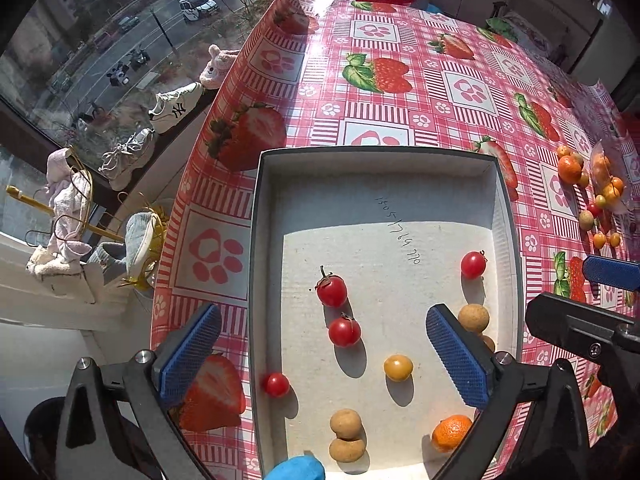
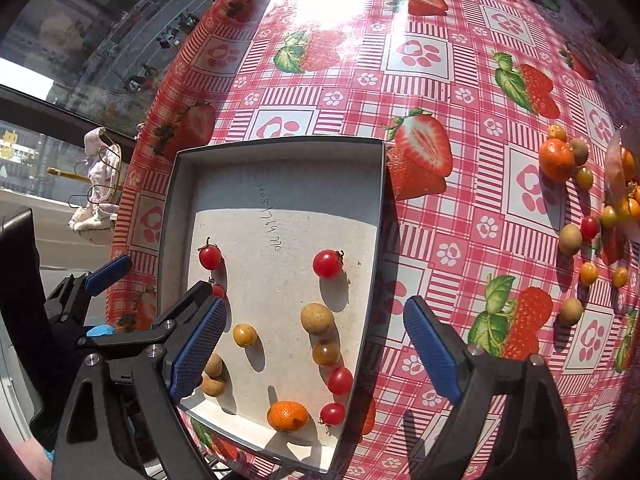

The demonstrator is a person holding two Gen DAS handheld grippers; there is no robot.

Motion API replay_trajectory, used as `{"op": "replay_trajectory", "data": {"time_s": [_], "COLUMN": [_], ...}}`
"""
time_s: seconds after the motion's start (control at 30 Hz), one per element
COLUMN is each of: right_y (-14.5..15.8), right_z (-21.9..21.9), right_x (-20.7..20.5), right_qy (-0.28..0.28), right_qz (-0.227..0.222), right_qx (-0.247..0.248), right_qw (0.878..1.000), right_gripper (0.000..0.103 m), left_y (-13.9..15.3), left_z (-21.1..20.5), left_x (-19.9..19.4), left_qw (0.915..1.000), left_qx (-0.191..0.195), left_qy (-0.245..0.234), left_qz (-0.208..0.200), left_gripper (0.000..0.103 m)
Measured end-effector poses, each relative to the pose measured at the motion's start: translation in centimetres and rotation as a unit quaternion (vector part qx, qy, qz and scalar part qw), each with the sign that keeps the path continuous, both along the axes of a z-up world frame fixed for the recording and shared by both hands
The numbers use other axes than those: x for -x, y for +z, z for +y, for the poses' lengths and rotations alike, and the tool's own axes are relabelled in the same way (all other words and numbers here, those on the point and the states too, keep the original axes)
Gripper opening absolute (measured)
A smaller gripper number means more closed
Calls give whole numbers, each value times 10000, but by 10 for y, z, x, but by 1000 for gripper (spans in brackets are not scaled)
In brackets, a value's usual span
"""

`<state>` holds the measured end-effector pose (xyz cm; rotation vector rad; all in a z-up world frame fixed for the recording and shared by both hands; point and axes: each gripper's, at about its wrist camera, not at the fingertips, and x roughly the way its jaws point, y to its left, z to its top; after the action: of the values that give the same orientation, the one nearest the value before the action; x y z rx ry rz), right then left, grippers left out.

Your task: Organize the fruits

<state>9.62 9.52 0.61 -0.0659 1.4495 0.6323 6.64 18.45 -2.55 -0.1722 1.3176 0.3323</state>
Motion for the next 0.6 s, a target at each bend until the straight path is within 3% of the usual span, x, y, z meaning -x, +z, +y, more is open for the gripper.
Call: {"op": "replay_trajectory", "data": {"time_s": [0.1, 0.2, 0.4, 0.6], "right_y": [18, 34, 65, 81], "right_z": [-9, -12, -24, -36], "right_x": [7, 16, 41, 55], "right_qy": [57, 136, 269, 294], "right_qz": [-141, -225, -321, -376], "right_qx": [57, 149, 184, 240], "right_qw": [9999, 9995, 9990, 9986], "right_gripper": [103, 103, 103, 103], "left_y": [12, 21, 44, 62], "left_z": [-8, -13, -32, -44], "left_x": [6, 14, 33, 49], "left_qw": [9997, 9991, 9976, 9964], "left_qx": [-169, -47, -244, -150], "left_qy": [-13, -131, -505, -693], "left_qz": [181, 391, 417, 467], "left_gripper": [103, 103, 103, 103]}}
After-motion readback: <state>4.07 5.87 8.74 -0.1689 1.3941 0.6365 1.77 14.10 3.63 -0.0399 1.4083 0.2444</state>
